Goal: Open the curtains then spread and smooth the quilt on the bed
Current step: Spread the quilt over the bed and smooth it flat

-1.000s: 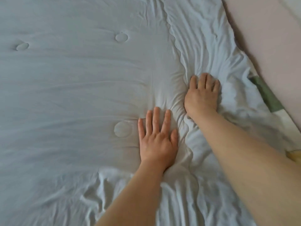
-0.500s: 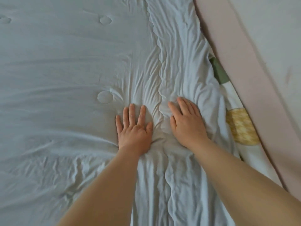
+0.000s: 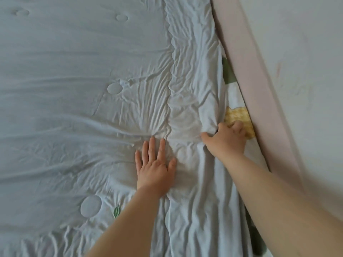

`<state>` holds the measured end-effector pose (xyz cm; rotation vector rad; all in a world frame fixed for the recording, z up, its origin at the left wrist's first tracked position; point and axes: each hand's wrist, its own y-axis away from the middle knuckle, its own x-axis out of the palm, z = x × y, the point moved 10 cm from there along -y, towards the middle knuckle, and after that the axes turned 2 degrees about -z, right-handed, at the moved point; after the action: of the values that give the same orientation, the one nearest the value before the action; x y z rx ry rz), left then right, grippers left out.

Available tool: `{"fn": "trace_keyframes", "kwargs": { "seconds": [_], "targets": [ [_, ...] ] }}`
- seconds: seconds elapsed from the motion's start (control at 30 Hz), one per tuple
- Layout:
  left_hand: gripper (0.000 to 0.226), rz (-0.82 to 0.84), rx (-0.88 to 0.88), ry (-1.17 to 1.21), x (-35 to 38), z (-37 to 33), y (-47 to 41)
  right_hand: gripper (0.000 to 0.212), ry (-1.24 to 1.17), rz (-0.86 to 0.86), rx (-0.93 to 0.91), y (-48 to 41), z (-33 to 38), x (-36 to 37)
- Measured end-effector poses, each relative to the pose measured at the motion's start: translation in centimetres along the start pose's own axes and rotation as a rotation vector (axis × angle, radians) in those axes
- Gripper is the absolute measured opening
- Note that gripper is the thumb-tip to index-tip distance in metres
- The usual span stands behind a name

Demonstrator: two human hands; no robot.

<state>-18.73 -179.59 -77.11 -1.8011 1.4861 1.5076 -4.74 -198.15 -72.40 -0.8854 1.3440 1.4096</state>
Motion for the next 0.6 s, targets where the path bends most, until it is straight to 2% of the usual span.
{"fn": "trace_keyframes", "kwargs": {
  "seconds": [0.1, 0.17, 0.2, 0.23, 0.33, 0.4, 0.47, 0.6],
  "targets": [
    [0.064, 0.013, 0.000, 0.011, 1.0, -0.6, 2.4, 0.049, -0.218, 0.088, 0.028, 1.3, -0.6, 1.1],
    [0.064, 0.013, 0.006, 0.015, 1.4, -0.7, 3.5, 0.044, -0.429, 0.084, -0.046, 2.2, 0.1, 1.4],
    [0.063, 0.010, 0.011, 0.011, 1.5, -0.8, 3.9, 0.042, -0.457, 0.054, -0.108, 2.7, 0.5, 1.1],
    [0.063, 0.005, 0.016, 0.003, 1.6, -0.9, 4.3, 0.044, -0.413, 0.023, -0.187, 3.3, 0.9, 0.6],
    [0.063, -0.020, 0.038, -0.027, 1.6, -1.3, 5.2, 0.057, -0.058, -0.099, -0.455, 4.8, 2.2, -1.4],
    [0.068, -0.072, 0.080, -0.035, 1.0, -2.1, 6.1, 0.054, 0.101, -0.171, -0.539, 5.4, 2.3, -3.6],
    [0.071, -0.144, 0.131, -0.033, 0.0, -3.0, 6.9, 0.049, 0.185, -0.206, -0.551, 5.1, 1.3, -5.7],
    [0.064, -0.211, 0.283, -0.096, -0.2, -4.9, 8.6, 0.046, 0.309, -0.197, -0.409, 2.9, -3.5, -6.3]
  ]
}}
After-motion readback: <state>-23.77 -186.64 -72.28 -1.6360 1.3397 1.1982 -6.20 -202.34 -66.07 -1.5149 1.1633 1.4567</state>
